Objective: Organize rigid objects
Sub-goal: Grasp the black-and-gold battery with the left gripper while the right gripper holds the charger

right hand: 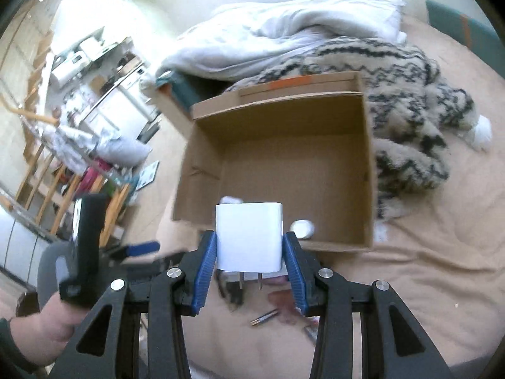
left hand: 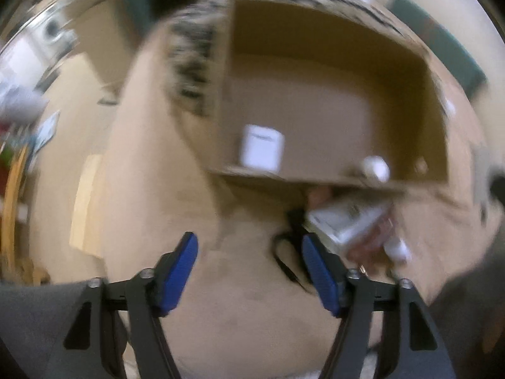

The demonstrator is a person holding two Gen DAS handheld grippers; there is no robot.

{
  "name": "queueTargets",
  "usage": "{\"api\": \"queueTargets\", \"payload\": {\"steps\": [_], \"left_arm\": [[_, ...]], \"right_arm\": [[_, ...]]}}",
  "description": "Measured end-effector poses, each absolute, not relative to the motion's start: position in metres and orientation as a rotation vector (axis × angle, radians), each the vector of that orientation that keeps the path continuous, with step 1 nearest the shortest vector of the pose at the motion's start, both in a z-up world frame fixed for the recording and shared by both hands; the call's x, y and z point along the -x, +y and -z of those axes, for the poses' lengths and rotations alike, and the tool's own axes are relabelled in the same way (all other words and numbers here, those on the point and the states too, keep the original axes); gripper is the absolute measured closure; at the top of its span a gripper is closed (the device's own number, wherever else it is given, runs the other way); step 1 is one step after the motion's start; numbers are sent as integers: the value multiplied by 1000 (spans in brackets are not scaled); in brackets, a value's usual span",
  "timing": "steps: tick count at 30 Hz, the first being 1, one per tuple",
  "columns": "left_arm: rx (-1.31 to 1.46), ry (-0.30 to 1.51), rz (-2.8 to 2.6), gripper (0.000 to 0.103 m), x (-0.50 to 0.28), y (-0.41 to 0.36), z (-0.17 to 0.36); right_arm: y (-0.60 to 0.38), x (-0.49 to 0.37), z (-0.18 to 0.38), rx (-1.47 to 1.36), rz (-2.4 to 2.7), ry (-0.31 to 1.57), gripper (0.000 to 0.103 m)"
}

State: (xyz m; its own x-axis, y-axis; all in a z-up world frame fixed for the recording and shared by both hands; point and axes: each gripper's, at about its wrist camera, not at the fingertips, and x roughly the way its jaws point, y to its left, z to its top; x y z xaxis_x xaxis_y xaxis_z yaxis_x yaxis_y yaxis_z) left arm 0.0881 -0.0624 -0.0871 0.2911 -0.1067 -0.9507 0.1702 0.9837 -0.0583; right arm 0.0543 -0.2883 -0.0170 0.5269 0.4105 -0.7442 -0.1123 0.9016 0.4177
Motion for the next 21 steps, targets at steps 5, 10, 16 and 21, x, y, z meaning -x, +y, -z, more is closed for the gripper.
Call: {"api": "queueTargets", "payload": {"steps": [5, 10, 16, 21], "left_arm": [[-205, 1336, 383, 59, -66, -107, 104], [-404, 1389, 509, 63, -47, -158, 125], [-471, 1481, 542, 72, -48, -196, 157], [-473, 1539, 538, 79, -54, -208, 180]], "right_arm": [[-299, -59, 34, -428, -296, 1011, 58], [-296, -68, 54, -440, -272, 1094, 58], [-304, -70, 65, -438, -194, 1136, 58], [-318, -69, 70, -493, -165, 1140, 58]]}}
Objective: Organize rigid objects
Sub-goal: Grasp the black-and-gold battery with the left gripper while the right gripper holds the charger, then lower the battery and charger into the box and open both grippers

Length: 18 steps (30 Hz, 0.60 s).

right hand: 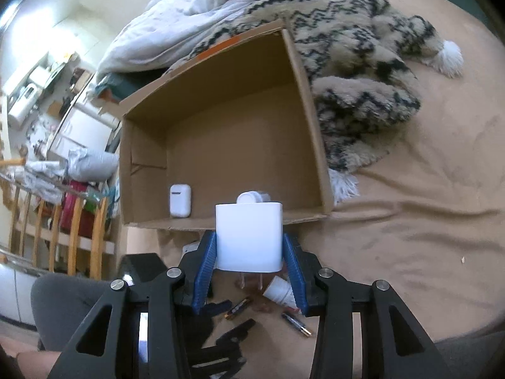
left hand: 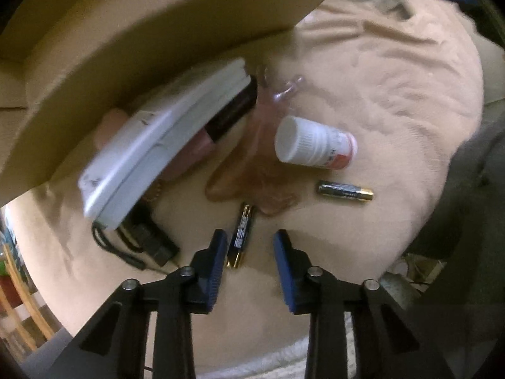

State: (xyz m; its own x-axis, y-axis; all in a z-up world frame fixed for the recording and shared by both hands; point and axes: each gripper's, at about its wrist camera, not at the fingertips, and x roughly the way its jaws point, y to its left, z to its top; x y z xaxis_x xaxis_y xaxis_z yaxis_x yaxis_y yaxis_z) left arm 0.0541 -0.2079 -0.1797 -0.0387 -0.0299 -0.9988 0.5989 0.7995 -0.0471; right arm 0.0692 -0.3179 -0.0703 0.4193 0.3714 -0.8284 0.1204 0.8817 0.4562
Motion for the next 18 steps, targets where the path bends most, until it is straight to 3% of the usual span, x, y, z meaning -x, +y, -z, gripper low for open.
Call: {"api": "queueTargets", "payload": {"steps": [3, 18], "left_arm": [[-456, 1543, 515, 94, -59, -202, 182], [-239, 1470, 338, 94, -88, -123, 130]], "right_arm": [[-316, -71, 71, -488, -170, 1144, 58], [-306, -72, 72, -429, -174, 1159, 58]]}}
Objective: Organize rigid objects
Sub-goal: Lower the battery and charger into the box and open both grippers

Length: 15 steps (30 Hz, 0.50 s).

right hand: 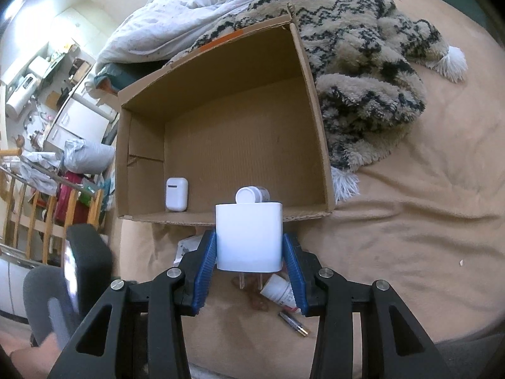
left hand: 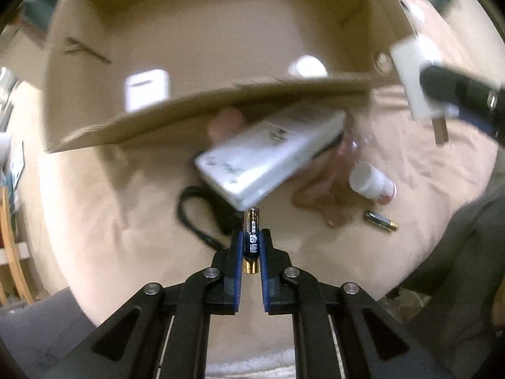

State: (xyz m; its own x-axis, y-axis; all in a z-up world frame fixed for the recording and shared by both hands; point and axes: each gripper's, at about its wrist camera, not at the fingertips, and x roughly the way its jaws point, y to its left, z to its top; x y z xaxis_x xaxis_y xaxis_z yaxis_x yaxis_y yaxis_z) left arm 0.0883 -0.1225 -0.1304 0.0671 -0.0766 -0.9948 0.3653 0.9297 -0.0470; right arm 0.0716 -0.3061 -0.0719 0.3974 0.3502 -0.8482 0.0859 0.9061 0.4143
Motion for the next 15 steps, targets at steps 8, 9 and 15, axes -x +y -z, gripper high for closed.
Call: {"api": "queueTargets", "payload": {"steps": [8, 9, 15], "left_arm": [[-155, 1389, 293, 94, -98, -82, 85], [-147, 1371, 288, 94, -101, -77, 77], [-109, 1269, 224, 94, -114, -75, 50]], "right_arm": [[-300, -68, 60, -393, -193, 1100, 58], [-300, -67, 58, -391, -199, 1088, 58], [-298, -71, 45, -358, -212, 1035, 58]]}}
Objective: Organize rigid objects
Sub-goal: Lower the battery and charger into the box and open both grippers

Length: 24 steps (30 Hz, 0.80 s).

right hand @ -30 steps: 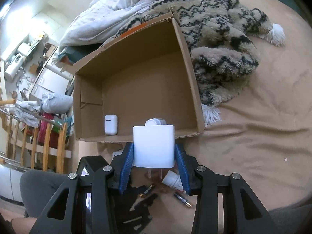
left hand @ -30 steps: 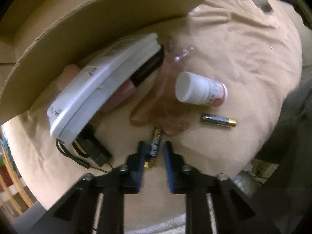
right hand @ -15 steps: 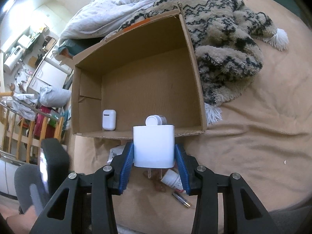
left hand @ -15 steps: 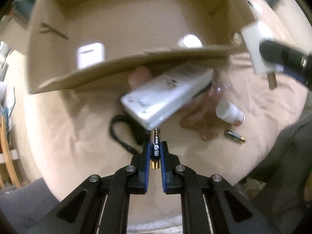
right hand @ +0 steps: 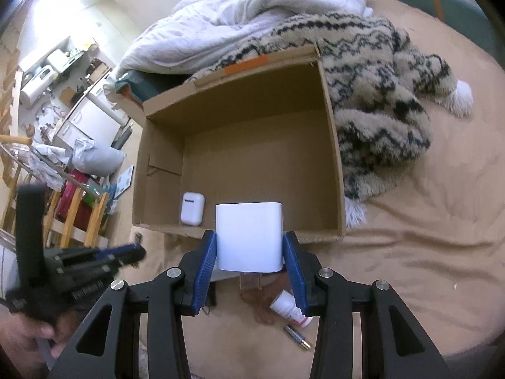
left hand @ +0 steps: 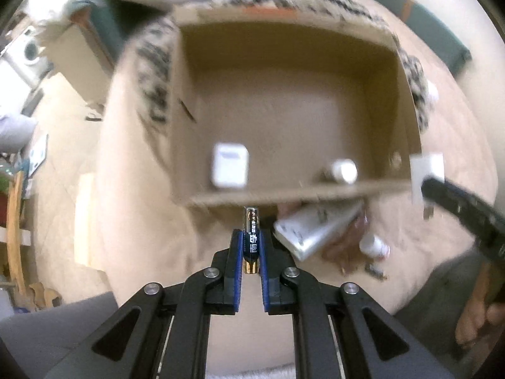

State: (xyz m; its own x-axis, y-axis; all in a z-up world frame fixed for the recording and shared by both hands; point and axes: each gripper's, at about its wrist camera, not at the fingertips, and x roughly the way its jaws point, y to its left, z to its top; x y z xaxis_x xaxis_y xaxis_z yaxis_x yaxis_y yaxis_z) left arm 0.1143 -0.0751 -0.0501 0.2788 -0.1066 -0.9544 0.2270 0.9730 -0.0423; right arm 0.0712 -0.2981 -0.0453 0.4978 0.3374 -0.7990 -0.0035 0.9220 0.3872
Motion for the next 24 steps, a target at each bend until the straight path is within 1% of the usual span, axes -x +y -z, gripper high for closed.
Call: {"api": "queueTargets", "payload": {"steps": [4, 10, 15, 24], "left_arm": [[-91, 1230, 190, 94, -134, -70, 39], [-99, 1198, 158, 94, -158, -71, 40], [-103, 1195, 154, 94, -173, -79, 51], [-93, 1196, 167, 94, -188, -90, 76]], "right_arm": [[-300, -78, 40, -341, -213, 1011, 58], [-297, -100, 39, -316, -223, 997, 58], [-287, -126, 44, -262, -229, 1004, 58], [-273, -156, 68, -238, -243, 1071, 58]]}}
